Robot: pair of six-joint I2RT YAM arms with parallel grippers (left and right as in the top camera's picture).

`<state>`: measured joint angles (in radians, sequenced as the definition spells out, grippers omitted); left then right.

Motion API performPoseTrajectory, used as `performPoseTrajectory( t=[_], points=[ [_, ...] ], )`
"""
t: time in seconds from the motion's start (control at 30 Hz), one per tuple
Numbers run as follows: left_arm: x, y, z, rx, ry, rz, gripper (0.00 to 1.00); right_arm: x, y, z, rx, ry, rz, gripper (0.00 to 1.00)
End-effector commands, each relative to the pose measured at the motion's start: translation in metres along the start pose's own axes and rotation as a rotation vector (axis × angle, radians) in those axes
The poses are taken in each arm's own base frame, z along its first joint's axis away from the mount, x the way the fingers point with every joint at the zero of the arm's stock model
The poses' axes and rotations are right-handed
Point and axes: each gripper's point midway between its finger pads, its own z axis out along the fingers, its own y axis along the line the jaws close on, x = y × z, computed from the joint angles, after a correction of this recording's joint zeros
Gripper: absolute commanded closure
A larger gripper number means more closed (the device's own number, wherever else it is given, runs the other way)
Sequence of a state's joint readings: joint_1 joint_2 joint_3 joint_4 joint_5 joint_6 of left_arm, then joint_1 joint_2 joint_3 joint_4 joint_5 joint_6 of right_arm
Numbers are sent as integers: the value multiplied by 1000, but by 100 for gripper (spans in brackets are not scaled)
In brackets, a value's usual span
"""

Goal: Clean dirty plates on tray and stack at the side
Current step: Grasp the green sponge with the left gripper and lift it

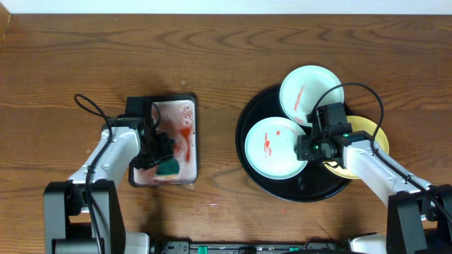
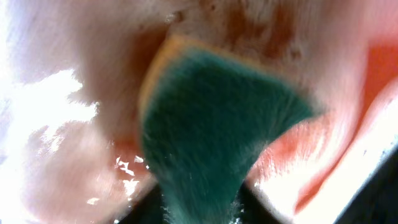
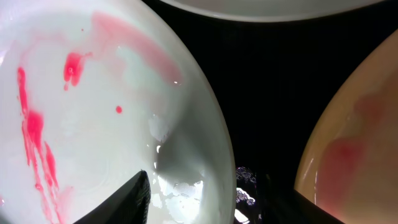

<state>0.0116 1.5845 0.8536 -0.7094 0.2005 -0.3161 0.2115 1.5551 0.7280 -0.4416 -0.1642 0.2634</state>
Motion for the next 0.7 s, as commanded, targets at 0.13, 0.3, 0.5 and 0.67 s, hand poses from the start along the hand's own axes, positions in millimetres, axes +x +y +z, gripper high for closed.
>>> performPoseTrajectory(
  t=[0.13,0.3,0.5,0.67],
  points=[
    [-13,-7,-31,18,-78,13,44,4,-2,1,6,16,10,48],
    [-2,11,3,-30,-69,-1,48,5,-2,1,7,19,11,48],
    [2,13,13,-35,-48,-6,92,5,-2,1,7,19,11,48],
    [-14,-1,-31,-29,-61,-6,93,9,-3,1,13,35,91,50]
  ],
)
